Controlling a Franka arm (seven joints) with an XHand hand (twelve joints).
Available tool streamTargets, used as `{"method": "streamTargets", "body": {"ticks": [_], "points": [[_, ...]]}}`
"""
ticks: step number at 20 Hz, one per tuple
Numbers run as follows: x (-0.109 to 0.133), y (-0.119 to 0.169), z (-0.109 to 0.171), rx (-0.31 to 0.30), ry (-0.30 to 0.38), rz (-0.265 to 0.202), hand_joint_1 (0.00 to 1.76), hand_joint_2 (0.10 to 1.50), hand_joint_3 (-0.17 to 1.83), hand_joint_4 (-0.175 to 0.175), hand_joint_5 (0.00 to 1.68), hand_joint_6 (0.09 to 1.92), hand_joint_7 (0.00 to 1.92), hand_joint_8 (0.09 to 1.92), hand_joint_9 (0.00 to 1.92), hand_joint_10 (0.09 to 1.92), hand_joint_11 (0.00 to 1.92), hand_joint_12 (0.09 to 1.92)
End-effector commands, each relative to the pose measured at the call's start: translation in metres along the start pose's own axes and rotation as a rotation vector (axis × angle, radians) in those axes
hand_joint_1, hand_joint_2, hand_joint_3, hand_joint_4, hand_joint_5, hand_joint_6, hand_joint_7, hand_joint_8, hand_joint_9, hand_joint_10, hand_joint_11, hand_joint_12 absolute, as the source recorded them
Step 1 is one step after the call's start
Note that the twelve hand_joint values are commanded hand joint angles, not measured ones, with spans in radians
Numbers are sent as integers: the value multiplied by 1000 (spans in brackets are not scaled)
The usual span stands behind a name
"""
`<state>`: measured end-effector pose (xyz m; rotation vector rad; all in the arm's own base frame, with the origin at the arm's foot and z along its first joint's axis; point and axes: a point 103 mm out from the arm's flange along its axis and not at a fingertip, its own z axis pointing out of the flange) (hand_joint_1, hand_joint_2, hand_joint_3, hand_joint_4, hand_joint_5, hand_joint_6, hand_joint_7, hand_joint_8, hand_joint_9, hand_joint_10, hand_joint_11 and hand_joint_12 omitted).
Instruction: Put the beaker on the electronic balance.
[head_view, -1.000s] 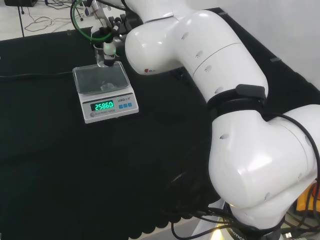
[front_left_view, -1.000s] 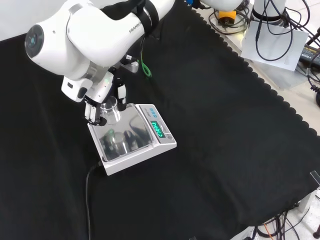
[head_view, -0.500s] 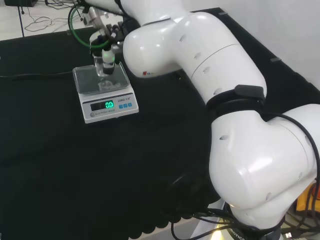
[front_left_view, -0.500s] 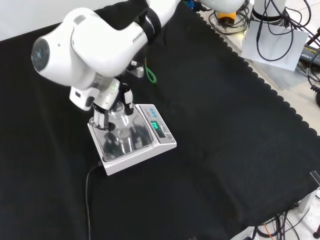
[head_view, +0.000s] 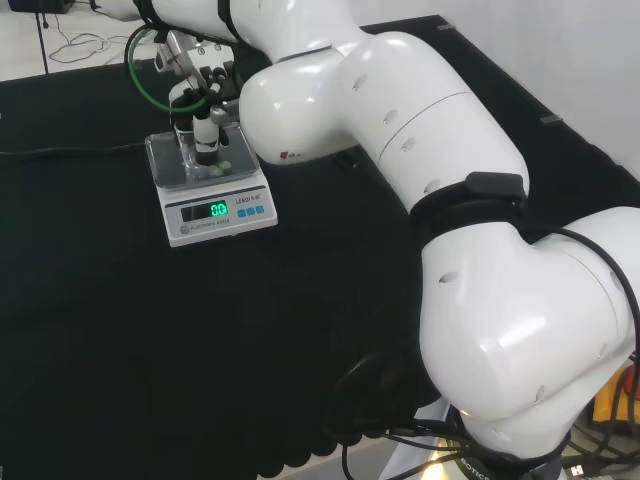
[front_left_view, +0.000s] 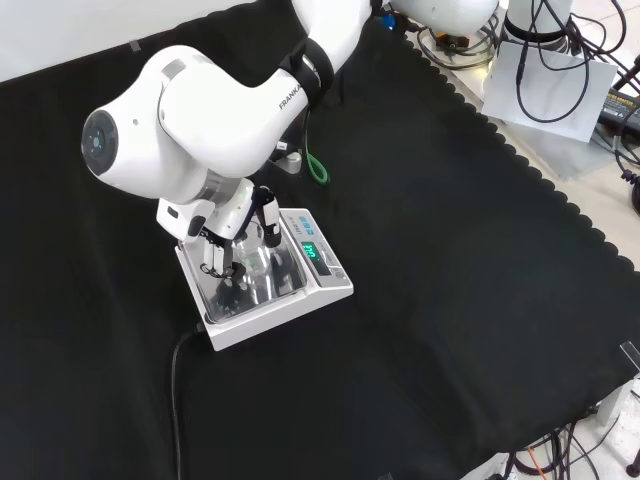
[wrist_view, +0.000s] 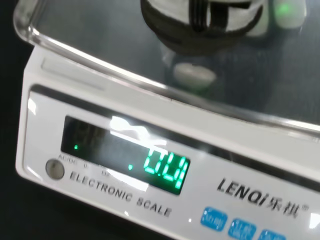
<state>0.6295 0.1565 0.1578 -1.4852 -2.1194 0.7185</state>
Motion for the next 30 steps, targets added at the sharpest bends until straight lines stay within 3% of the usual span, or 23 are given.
{"method": "streamTargets", "body": {"ticks": [1,5,7,10,12,13,14,16,18,20,30], "points": [[3,1,13,29,16,-4,1299,1115,3,-175,941,1053,934,1050,1128,904,1154,782],[1,-4,16,33,12,0,1256,1129,3,-175,929,1076,955,1078,1148,823,1153,784],[1,-10,15,35,-2,4,1190,1080,-41,-116,737,1005,819,952,1073,748,1135,834],[2,-18,11,54,-20,9,1034,971,-154,-25,300,662,360,798,592,750,592,1210],[1,-21,10,77,-29,11,939,903,-171,12,127,384,118,670,234,790,226,1399],[1,-21,10,84,-28,9,898,868,-162,28,72,245,59,508,121,682,116,1397],[1,-22,10,89,-31,11,866,842,-155,41,37,134,28,333,59,475,57,1323],[1,-25,8,104,-46,21,823,810,-144,58,8,87,5,94,12,140,12,978],[1,-30,4,102,-55,32,798,786,-129,69,1,87,0,87,2,87,2,618],[1,-35,-3,83,-64,39,784,765,-113,79,0,87,0,87,0,87,0,423],[16,-86,-69,-4,-163,107,757,740,-104,97,0,87,0,87,0,87,0,345]]}}
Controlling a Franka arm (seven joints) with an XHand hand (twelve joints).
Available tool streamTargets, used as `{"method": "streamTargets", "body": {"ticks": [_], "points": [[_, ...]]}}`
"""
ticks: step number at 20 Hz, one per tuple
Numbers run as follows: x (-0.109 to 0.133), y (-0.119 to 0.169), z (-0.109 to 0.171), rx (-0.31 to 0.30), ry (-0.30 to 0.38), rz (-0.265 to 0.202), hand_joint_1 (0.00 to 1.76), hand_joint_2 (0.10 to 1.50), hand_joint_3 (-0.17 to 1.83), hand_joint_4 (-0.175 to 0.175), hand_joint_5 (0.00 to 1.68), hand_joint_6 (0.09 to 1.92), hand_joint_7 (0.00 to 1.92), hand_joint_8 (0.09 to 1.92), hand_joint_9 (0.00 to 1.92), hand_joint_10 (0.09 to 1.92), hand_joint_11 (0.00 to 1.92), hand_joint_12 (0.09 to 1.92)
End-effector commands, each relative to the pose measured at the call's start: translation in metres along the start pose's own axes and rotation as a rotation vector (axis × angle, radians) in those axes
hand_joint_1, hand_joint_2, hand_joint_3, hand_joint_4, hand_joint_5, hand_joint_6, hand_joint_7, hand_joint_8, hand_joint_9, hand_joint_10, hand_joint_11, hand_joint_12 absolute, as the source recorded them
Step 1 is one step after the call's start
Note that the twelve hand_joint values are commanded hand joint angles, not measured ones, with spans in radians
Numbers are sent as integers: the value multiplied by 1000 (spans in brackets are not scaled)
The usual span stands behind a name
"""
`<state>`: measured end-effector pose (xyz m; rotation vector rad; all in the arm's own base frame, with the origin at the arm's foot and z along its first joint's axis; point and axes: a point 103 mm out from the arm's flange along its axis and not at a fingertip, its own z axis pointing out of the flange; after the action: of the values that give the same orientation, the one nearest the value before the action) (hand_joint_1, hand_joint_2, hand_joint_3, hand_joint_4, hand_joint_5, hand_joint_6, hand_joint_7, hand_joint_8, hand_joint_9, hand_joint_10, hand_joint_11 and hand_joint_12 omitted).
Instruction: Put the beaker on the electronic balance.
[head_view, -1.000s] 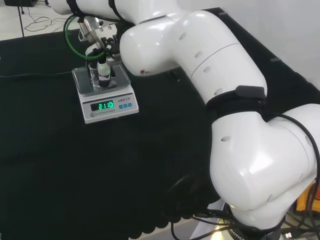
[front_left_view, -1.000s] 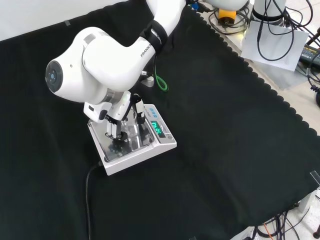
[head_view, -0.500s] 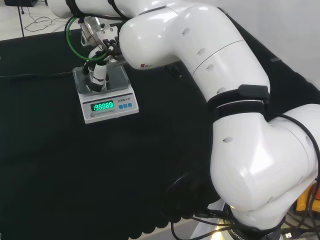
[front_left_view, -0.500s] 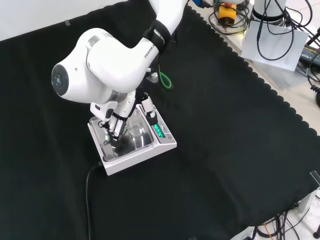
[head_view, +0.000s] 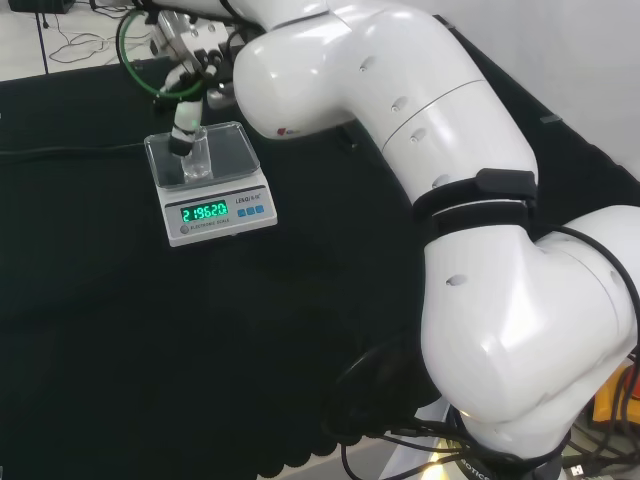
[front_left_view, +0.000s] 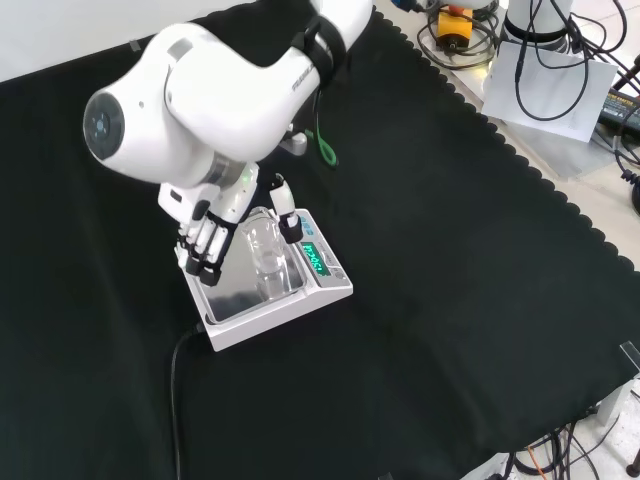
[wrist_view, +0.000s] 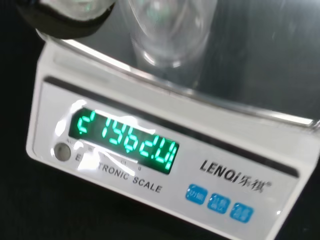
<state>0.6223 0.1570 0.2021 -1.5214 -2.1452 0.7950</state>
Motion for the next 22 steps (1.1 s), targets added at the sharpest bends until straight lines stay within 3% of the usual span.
{"method": "streamTargets", "body": {"ticks": [1,2,4,5,7,8,9,10,12,17,22], "points": [[3,-62,-44,-14,-87,76,750,740,-103,97,0,87,0,87,0,87,0,346],[1,-70,-47,-33,-85,91,741,739,-97,90,0,87,0,87,0,87,0,397],[-7,-90,-51,-121,-59,104,724,755,-78,68,24,87,51,87,93,87,0,801],[-11,-101,-52,-182,-47,118,723,769,-66,54,106,87,116,91,152,202,0,1047],[-18,-126,-51,-333,-65,175,799,847,-27,29,475,167,415,372,439,552,154,1332],[-23,-137,-48,-376,-77,204,857,889,-2,27,677,328,602,497,651,632,346,1333],[-29,-147,-43,-387,-81,228,939,946,26,74,855,538,801,588,873,670,600,1253],[-36,-157,-36,-380,-86,253,1005,986,42,88,968,681,969,631,1048,674,839,1141],[-47,-178,-18,-355,-86,300,1079,1018,56,61,1070,792,1175,621,1234,647,1123,962],[-66,-231,35,-320,-40,388,1108,1026,62,38,1103,823,1269,593,1312,627,1237,873],[-76,-258,77,-299,42,432,1098,1025,67,65,1100,831,1272,582,1314,613,1200,875]]}}
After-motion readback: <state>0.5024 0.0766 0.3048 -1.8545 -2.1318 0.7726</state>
